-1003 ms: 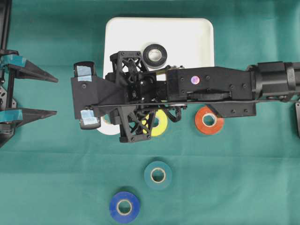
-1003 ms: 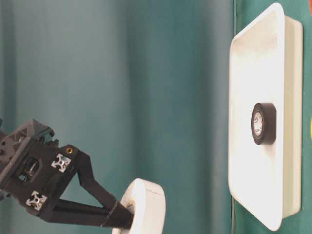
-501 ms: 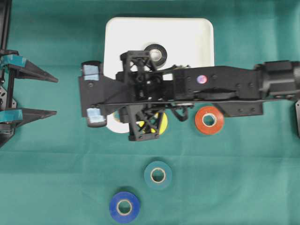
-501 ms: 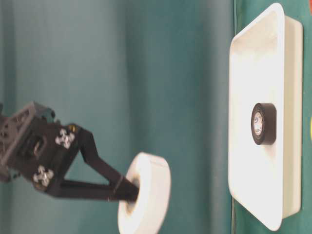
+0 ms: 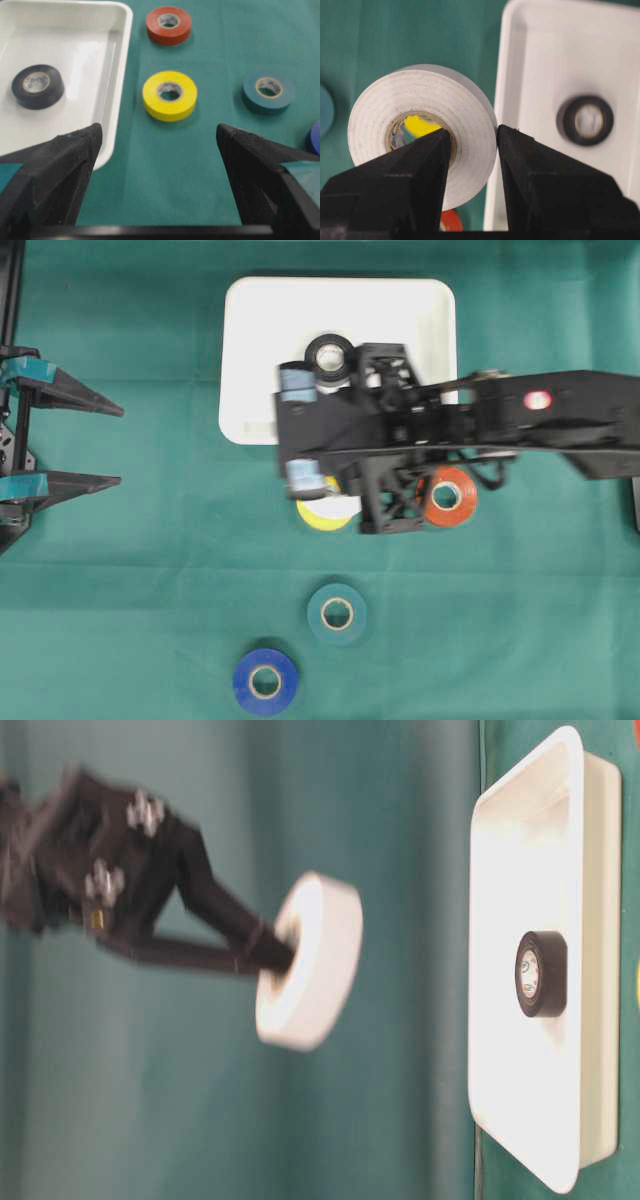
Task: Pick up the tape from a random location and place it into the white case.
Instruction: 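Lift the white tape roll and carry it over the tray's upper right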
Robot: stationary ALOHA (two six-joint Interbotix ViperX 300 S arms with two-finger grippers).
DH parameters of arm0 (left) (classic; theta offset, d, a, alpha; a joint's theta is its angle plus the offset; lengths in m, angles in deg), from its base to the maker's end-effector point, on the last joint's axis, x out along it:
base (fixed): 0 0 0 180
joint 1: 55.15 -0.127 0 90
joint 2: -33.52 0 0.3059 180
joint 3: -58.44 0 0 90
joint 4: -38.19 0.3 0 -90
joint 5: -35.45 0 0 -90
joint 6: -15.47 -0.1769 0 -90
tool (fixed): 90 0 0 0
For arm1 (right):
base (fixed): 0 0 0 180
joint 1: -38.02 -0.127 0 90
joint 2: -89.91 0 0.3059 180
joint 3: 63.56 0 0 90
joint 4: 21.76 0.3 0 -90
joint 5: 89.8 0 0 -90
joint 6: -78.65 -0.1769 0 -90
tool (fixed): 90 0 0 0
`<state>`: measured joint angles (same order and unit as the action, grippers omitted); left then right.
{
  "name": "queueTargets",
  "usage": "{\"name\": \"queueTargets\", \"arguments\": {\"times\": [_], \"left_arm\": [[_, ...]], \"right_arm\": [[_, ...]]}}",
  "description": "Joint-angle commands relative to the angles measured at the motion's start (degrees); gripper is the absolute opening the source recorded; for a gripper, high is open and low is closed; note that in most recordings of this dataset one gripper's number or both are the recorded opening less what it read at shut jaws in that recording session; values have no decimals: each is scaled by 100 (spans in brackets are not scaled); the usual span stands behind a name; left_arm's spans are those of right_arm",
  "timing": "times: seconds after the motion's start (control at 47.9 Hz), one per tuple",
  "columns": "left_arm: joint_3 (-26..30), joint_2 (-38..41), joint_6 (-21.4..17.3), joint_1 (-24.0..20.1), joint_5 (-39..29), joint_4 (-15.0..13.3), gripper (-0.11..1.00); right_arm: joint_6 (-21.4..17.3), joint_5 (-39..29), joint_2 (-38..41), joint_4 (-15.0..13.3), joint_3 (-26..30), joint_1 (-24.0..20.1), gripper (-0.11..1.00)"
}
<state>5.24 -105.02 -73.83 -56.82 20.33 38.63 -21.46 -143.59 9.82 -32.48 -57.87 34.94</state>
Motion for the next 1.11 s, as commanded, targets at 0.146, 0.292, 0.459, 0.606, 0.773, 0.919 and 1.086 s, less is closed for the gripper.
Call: {"name": "queueTargets", "arguments": {"times": [0.146, 0.292, 0.459, 0.606, 0.773, 0.919, 1.086], "left_arm": [[70, 53, 18, -44, 62, -18, 95], [70, 53, 18, -70, 62, -18, 95], [70, 53, 18, -70, 53, -9, 95], [70, 44, 18, -70, 53, -18, 95], [70, 53, 18, -70, 26, -9, 95], [70, 44, 18, -70, 26, -18, 95], [70, 44, 18, -70, 26, -18, 95]], "right_arm": [[-158, 79, -888, -18, -747, -9, 32], [-352, 79, -1195, -18, -1107, -9, 32], [-378, 149, -1336, -18, -1266, -9, 32], [-369, 193, -1301, -26, -1257, -9, 32], [-378, 211, -1292, -62, -1248, 0, 32], [-378, 220, -1283, -62, -1248, 26, 32], [-378, 211, -1257, -97, -1248, 229, 32]]}}
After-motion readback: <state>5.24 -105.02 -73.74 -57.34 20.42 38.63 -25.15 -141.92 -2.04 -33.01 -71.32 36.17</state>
